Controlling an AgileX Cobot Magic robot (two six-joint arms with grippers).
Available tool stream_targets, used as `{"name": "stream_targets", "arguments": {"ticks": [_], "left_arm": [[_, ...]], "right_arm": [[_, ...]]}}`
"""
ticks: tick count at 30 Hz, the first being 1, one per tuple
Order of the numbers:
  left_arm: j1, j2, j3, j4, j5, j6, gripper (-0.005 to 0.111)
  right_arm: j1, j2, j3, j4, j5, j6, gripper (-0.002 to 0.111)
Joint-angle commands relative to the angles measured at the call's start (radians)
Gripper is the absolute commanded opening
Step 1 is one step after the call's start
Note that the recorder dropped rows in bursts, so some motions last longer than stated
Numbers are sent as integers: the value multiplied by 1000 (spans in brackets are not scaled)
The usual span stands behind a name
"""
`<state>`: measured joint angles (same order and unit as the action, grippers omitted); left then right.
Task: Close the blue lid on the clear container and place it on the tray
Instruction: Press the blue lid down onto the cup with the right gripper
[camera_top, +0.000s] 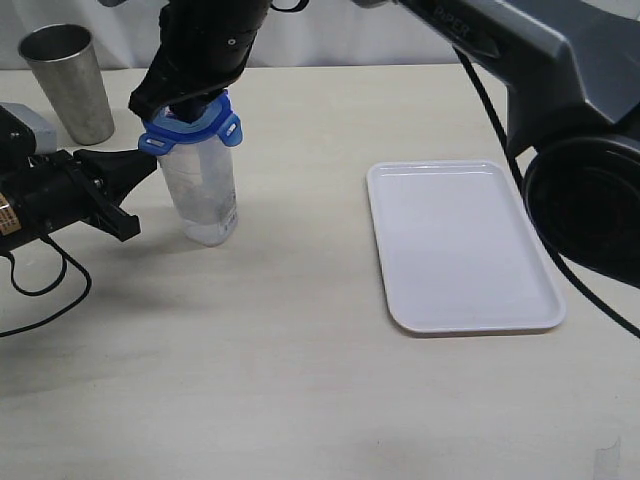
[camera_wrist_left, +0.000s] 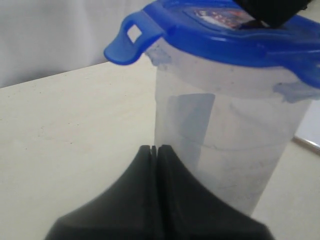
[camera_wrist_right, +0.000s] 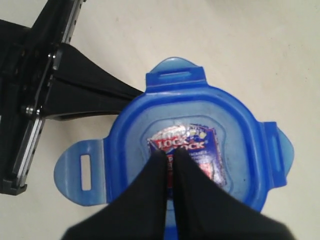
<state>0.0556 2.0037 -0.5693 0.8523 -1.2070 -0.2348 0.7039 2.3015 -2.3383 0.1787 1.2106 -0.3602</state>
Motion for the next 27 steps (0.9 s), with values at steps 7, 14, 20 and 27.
{"name": "stream_targets", "arguments": {"ticks": [7, 14, 20, 27], "left_arm": [[-5, 3, -5, -18, -14, -6, 0], [-5, 3, -5, -18, -14, -6, 0], [-5, 3, -5, -21, -14, -6, 0], [-5, 3, -5, -21, -14, -6, 0]], "right_arm": [[-2, -11, 1, -11, -69, -52, 11], [-2, -45, 1, -14, -115, -52, 27], [-4, -49, 1, -60, -108, -8, 27], [-16, -49, 1, -189, -19, 66, 24]]}}
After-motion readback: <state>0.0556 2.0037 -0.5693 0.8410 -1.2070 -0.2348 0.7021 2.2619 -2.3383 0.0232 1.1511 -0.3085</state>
